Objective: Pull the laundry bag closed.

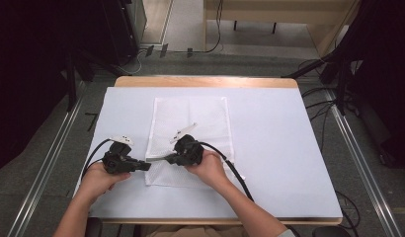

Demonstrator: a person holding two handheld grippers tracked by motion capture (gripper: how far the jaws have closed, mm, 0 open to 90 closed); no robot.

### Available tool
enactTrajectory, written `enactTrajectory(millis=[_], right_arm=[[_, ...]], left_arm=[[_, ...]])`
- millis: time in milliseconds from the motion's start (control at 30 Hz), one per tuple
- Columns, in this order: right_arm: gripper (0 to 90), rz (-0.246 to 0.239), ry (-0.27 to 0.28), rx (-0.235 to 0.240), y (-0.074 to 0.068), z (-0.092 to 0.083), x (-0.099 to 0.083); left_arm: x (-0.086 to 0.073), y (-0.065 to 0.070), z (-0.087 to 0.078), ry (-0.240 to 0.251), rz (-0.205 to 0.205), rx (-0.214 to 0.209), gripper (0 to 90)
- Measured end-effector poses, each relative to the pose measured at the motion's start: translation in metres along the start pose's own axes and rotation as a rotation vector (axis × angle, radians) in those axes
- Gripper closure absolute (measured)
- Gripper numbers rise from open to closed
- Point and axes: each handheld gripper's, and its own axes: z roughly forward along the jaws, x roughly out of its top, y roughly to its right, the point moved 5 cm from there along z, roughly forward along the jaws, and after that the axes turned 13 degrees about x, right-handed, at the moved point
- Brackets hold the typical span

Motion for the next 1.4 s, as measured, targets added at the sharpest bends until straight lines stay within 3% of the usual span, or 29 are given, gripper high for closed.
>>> enactTrajectory(millis=[367,533,1400], right_arm=[[88.0,0.013,0.003,-0.002,0.003,-0.004,-0.006],[88.0,0.014,0.003,-0.004,0.003,-0.006,-0.007],[88.0,0.042,-0.014,-0.043,0.015,-0.025,-0.022]], left_arm=[[-0.001,0.0,0.0,-0.003,0.011,0.002,88.4],[0.0,0.003,-0.002,0.009,0.005,-0.024,88.4],[-0.002,0.003,-0.002,0.005,0.008,-0.025,88.3]])
